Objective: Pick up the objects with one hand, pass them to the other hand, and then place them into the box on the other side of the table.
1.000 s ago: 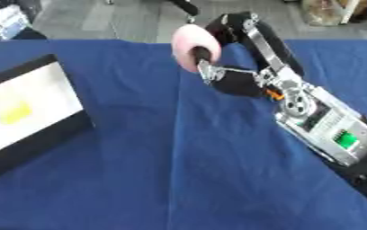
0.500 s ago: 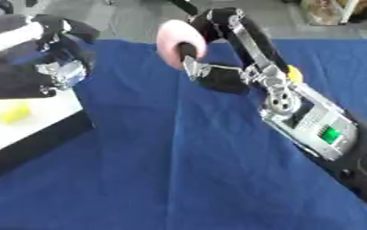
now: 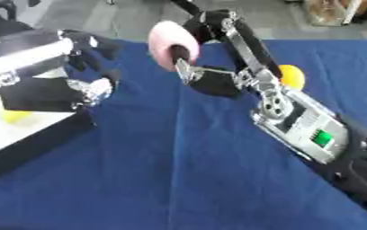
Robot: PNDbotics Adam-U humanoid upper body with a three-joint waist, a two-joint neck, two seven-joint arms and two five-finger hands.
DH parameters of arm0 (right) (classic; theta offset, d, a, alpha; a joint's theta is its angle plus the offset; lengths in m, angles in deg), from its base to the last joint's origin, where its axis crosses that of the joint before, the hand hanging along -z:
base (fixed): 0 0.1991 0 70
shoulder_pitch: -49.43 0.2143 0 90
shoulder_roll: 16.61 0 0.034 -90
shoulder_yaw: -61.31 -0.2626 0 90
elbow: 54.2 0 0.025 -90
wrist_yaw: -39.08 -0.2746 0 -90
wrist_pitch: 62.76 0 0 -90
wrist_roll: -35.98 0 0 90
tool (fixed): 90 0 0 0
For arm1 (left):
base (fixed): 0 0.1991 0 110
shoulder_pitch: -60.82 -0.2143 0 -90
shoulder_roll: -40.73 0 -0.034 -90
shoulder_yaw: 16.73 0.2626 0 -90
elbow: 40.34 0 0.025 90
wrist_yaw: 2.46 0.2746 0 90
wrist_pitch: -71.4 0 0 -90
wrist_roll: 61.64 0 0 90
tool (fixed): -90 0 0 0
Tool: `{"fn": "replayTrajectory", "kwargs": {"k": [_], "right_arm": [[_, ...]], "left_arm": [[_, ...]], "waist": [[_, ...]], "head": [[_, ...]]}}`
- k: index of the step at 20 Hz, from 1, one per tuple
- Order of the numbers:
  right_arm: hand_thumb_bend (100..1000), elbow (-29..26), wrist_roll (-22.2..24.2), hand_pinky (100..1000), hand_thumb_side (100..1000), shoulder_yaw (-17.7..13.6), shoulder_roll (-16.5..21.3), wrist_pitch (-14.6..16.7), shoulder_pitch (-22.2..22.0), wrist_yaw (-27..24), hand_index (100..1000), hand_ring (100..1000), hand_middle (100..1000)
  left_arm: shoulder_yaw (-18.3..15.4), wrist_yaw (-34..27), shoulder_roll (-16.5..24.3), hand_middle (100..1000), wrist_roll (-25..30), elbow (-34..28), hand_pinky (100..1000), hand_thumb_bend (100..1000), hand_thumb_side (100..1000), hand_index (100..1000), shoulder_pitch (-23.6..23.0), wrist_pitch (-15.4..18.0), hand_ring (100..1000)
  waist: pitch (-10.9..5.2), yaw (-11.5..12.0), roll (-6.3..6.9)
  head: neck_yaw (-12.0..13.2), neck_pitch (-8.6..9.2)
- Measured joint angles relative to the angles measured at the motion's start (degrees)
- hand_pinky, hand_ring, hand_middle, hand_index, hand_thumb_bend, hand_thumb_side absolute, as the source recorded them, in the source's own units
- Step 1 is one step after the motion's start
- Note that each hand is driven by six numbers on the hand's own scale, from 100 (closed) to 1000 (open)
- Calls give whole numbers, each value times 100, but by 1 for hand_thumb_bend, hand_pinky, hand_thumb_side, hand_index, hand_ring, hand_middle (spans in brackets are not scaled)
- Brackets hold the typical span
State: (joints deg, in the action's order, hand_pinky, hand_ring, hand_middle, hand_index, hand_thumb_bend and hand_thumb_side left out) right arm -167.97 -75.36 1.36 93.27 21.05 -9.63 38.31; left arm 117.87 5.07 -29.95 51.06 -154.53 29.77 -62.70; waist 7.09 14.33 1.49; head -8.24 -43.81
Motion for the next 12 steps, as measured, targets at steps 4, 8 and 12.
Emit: {"fn": "replayTrajectory", "kwargs": {"k": [4,8,12], "right_arm": [[100,0,-23,671,100,54,-76,76,13,117,590,553,433],[100,0,0,670,100,131,-142,114,28,236,589,553,432],[100,0,17,670,100,200,-184,175,25,366,587,552,432]], "left_arm": [[-70,380,-100,851,327,0,842,100,691,946,0,38,818],[-174,759,-215,856,566,0,848,100,625,948,3,180,822],[-260,1135,-268,848,688,0,843,100,590,935,5,302,815]], "waist": [[0,10,0],[0,17,0],[0,21,0]], "head": [[9,0],[57,0],[94,0]]}}
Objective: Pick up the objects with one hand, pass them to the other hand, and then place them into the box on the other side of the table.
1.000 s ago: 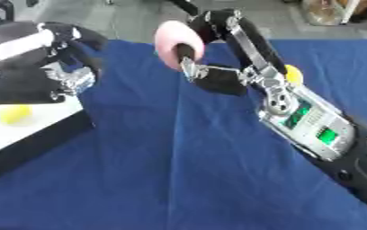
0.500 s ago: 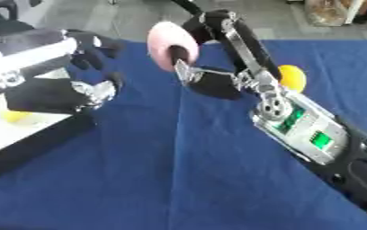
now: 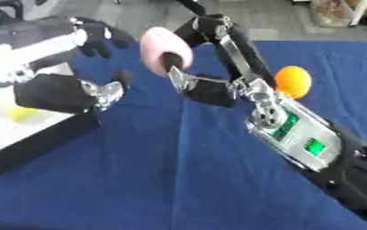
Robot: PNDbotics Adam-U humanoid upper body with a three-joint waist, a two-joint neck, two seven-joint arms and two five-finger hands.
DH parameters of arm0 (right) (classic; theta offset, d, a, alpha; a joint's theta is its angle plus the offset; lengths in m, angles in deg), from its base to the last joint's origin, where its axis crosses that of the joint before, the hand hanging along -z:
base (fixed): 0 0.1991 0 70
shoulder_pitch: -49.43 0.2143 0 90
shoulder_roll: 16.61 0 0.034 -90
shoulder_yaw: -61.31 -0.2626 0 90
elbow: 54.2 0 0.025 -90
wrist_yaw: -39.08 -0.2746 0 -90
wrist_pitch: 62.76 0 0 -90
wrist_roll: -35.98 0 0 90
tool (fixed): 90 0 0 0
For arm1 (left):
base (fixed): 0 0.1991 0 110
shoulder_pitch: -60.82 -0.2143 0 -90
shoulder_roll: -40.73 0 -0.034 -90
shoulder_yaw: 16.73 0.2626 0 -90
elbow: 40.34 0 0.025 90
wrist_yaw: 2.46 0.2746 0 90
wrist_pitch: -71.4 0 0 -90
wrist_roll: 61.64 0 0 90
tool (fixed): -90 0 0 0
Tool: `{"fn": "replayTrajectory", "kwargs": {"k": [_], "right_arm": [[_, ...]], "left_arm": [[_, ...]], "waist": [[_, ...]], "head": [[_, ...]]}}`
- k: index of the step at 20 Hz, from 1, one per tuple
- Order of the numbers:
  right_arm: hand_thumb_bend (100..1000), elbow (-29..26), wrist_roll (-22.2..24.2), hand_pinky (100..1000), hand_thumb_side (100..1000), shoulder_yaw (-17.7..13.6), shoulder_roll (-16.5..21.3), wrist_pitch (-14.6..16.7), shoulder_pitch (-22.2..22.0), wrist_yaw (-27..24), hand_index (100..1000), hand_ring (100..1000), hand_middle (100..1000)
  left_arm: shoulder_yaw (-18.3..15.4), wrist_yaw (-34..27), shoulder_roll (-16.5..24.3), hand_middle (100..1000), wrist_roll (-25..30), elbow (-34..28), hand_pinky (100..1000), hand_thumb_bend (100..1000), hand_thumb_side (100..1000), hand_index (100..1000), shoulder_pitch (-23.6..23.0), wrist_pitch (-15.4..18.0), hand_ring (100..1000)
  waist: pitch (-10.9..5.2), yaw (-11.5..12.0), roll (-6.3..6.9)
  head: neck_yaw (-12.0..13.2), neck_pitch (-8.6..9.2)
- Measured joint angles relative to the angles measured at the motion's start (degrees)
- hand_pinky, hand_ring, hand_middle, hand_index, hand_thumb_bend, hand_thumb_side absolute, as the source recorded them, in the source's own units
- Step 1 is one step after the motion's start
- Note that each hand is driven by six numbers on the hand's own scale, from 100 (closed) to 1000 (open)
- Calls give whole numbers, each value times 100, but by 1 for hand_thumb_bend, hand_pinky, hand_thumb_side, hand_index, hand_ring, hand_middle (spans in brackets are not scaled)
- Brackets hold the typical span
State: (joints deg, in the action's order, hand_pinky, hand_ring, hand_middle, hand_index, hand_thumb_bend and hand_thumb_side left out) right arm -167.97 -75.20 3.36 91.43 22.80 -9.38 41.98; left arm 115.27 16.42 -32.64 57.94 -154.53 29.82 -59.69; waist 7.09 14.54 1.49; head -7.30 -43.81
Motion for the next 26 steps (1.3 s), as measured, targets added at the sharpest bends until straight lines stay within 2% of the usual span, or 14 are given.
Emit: {"fn": "replayTrajectory", "kwargs": {"k": [8,13,19,23,26], "right_arm": [[100,0,1,670,100,126,-43,238,-155,192,586,551,432],[100,0,-53,669,100,151,-28,538,-287,287,586,550,432],[100,0,-78,666,100,179,0,778,-302,395,584,547,432],[100,0,-187,662,100,178,2,793,-301,472,581,545,431],[106,0,-289,659,100,181,3,712,-300,568,580,542,429]], "left_arm": [[-141,635,-169,825,79,0,823,100,509,894,-5,78,793],[-153,723,-200,817,48,0,832,100,623,881,-26,48,802],[-117,910,-201,820,235,0,843,113,752,877,-56,234,814],[-108,994,-245,820,392,0,846,113,874,874,-67,391,817],[-83,991,-270,826,530,0,853,182,967,876,-71,529,825]], "waist": [[3,4,0],[7,3,0],[7,2,0],[8,2,0],[9,3,0]], "head": [[14,0],[34,-1],[57,-1],[61,-1],[61,-1]]}}
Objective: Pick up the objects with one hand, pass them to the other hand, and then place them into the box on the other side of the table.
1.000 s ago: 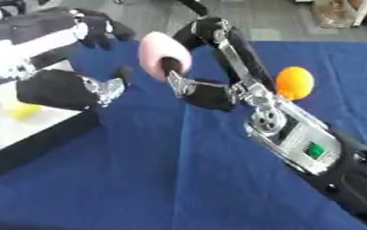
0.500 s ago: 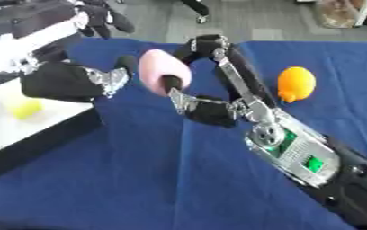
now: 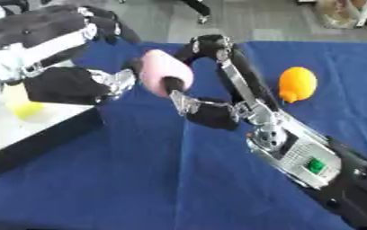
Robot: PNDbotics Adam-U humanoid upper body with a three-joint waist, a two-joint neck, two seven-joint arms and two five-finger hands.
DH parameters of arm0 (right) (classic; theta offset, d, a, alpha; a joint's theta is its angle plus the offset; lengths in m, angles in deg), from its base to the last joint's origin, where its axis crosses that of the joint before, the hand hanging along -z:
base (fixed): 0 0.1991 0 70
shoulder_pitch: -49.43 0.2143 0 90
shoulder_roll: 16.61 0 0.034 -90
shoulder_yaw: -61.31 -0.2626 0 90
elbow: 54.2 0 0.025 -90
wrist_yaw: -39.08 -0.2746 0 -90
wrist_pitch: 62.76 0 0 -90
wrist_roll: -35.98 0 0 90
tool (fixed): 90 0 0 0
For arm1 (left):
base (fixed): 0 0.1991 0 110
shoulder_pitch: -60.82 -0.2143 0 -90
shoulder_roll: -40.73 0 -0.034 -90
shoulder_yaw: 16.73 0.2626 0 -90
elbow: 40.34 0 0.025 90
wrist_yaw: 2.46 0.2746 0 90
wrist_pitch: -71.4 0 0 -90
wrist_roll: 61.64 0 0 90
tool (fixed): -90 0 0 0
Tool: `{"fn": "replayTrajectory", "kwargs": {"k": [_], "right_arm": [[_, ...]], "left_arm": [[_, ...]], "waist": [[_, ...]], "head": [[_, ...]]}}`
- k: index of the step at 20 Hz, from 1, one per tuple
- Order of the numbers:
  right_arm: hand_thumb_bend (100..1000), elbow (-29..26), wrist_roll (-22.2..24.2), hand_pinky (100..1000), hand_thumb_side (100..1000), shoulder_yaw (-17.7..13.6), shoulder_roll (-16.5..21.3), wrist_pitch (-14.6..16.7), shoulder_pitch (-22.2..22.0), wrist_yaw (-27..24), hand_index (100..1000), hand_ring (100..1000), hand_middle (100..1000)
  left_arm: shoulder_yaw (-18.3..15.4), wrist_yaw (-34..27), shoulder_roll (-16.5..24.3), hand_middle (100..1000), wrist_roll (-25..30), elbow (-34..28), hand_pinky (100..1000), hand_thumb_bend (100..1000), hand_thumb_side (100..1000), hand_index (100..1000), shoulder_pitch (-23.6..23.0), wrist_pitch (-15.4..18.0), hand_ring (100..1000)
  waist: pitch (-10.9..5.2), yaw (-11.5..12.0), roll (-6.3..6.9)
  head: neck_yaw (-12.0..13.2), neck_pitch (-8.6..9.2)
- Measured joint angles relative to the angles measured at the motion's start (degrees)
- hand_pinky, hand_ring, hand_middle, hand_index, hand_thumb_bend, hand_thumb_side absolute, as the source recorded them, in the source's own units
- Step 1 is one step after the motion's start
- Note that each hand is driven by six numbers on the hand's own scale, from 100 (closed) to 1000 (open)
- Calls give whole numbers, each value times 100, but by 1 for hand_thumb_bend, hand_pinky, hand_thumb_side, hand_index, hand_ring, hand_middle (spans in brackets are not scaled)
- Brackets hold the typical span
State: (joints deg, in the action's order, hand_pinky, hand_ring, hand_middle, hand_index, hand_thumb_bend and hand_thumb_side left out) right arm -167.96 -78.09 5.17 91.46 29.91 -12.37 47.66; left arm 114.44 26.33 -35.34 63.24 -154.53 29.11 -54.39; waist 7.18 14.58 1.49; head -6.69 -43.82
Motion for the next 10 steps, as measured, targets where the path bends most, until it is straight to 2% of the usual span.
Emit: {"fn": "replayTrajectory", "kwargs": {"k": [5,10], "right_arm": [[113,0,-79,655,100,22,0,-49,1,76,579,540,427],[121,0,-90,652,100,57,0,-37,2,76,578,538,426]], "left_arm": [[1,47,-32,833,222,0,860,248,976,888,1,222,832],[1,295,-47,839,300,0,867,333,930,902,1,300,840]], "waist": [[0,6,0],[0,6,0]], "head": [[1,0],[4,0]]}}
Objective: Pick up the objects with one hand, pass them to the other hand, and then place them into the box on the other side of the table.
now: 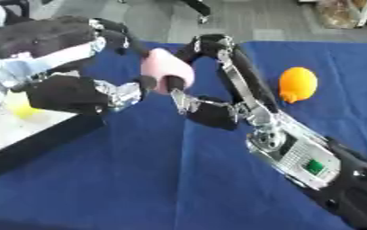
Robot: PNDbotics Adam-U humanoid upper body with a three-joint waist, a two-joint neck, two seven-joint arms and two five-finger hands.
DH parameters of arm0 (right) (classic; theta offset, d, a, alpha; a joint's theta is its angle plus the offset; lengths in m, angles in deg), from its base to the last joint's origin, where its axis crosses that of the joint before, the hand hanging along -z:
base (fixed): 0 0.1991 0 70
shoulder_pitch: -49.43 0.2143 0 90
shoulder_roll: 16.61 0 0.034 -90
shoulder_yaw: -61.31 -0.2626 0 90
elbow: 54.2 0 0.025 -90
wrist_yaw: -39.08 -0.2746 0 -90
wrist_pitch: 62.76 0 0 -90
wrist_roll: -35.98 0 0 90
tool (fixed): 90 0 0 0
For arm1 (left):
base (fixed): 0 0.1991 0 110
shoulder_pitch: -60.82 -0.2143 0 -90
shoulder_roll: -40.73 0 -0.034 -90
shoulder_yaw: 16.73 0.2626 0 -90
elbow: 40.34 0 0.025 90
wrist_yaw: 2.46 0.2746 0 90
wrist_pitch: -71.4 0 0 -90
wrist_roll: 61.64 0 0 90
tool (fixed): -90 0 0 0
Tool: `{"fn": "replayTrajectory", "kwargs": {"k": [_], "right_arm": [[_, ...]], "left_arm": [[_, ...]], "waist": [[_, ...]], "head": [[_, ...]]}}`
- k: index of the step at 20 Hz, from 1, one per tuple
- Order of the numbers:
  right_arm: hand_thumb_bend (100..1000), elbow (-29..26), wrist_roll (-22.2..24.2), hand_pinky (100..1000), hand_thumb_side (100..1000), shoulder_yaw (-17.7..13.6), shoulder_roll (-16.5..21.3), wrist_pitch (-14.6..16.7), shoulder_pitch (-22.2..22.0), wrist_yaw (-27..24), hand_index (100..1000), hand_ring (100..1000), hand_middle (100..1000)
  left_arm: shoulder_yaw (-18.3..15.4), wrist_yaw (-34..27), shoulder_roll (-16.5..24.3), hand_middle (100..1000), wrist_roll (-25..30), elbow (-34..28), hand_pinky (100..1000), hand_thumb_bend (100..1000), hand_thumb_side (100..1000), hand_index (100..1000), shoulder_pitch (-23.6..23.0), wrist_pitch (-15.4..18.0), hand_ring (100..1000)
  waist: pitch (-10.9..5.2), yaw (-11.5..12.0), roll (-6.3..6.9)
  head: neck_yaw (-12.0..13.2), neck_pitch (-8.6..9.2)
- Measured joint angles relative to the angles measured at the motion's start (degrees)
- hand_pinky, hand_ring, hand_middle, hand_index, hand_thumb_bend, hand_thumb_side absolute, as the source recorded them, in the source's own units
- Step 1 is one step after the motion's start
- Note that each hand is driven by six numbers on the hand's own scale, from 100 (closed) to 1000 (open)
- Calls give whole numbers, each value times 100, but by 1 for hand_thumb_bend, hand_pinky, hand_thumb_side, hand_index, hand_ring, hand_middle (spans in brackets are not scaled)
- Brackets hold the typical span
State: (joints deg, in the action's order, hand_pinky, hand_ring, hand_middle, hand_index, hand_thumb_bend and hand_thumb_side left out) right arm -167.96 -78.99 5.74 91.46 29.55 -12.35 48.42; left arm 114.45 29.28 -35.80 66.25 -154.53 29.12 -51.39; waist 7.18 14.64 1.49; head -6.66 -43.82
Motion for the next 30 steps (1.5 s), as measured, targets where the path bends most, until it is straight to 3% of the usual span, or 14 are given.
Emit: {"fn": "replayTrajectory", "kwargs": {"k": [6,10,20,25,30], "right_arm": [[128,0,4,651,100,42,0,48,1,2,577,536,425],[133,0,5,650,100,68,0,73,1,30,576,535,425],[136,0,20,650,100,148,-1,171,0,104,576,535,425],[138,0,58,650,100,174,-1,263,0,152,575,534,425],[142,0,75,648,100,206,-1,335,-2,154,575,534,424]], "left_arm": [[0,451,-32,841,23,0,908,458,805,908,0,23,850],[0,762,-66,838,31,0,928,475,756,910,0,31,850],[34,947,-114,817,14,0,904,363,706,896,-13,13,838],[41,922,-133,804,-50,0,888,291,585,895,-33,-51,830],[70,893,-134,799,-103,0,880,242,558,898,-44,-103,828]], "waist": [[0,-5,0],[0,-5,0],[7,-9,0],[10,-14,0],[20,-20,0]], "head": [[20,0],[41,0],[92,0],[102,0],[126,0]]}}
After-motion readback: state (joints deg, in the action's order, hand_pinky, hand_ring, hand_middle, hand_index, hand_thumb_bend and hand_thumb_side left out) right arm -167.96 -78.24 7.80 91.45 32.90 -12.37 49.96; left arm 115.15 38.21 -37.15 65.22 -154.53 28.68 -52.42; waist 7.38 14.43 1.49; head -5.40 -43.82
